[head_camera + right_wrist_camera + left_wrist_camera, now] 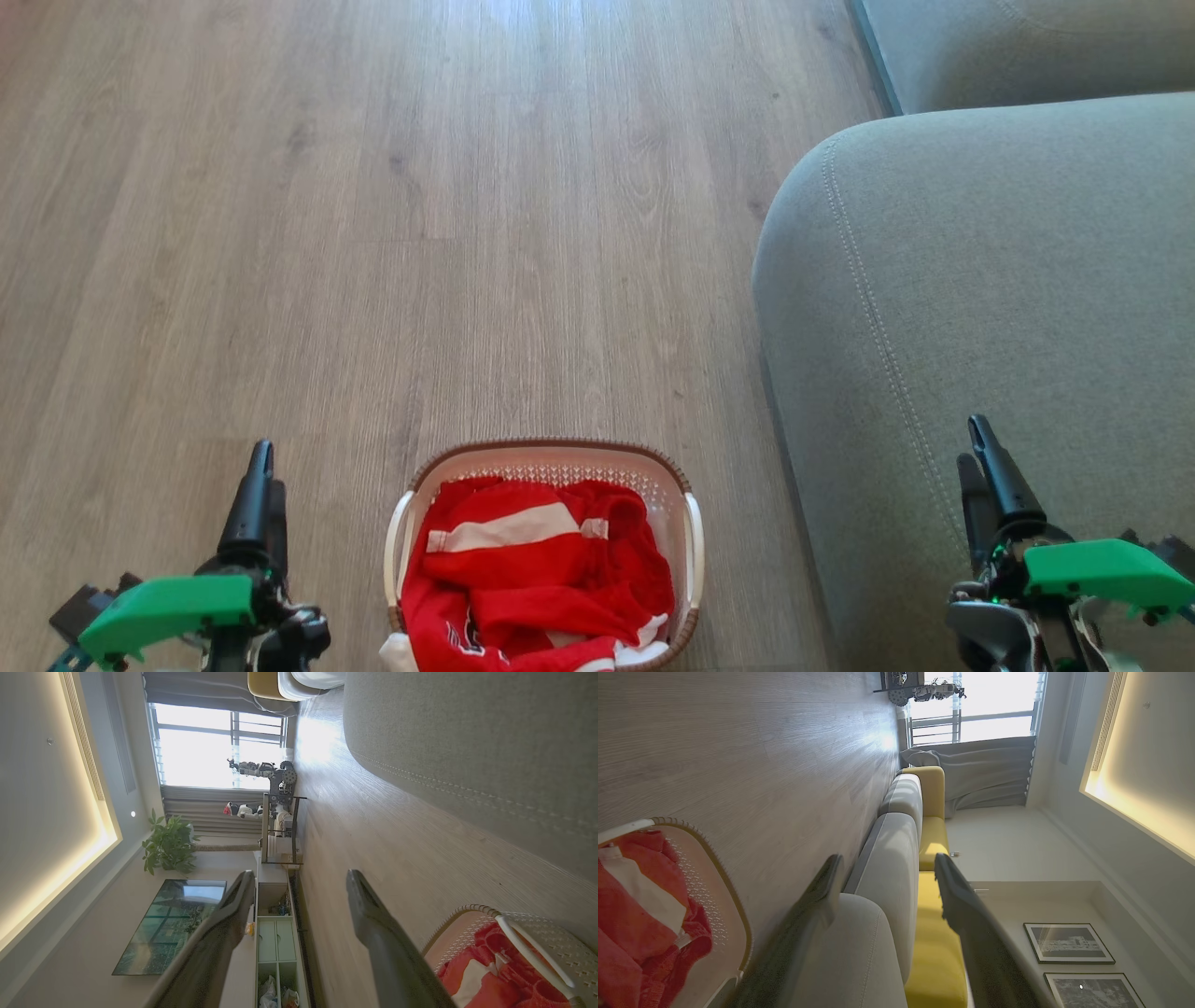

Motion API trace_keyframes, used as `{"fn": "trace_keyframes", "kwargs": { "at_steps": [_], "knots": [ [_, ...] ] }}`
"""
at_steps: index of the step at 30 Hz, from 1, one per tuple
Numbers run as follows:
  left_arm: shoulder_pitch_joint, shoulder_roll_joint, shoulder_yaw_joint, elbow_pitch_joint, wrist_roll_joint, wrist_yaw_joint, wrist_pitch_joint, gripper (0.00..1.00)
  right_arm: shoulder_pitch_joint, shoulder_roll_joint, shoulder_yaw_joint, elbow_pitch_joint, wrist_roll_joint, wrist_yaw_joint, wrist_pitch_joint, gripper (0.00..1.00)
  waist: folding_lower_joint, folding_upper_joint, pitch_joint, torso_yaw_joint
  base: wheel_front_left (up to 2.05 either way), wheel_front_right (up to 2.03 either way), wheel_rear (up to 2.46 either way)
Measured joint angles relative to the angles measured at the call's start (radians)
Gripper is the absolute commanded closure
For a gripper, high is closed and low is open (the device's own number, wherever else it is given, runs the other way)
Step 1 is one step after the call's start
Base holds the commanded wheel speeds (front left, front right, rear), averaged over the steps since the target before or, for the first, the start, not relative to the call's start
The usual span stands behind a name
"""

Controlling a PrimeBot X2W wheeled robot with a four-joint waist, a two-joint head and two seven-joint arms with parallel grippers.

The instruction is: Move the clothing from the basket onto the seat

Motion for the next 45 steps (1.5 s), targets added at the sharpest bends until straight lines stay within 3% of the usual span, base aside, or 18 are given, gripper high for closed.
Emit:
{"fn": "trace_keyframes", "kwargs": {
  "at_steps": [20, 45],
  "knots": [
    [0.0, 0.001, -0.041, -0.079, 0.279, 0.019, -0.056, 0.0, 0.0, -0.007, 0.029, -0.077, -0.183, 0.0, -0.06, 0.0, 0.0, 0.0, 0.0, -0.002, 0.0, 0.0, 0.0],
    [0.0, 0.002, -0.096, -0.114, 0.721, 0.036, -0.127, 0.0, 0.0, -0.064, 0.097, -0.119, -0.632, 0.0, -0.131, 0.0, 0.0, 0.0, 0.0, 0.004, 0.0, 0.0, 0.0]
  ]
}}
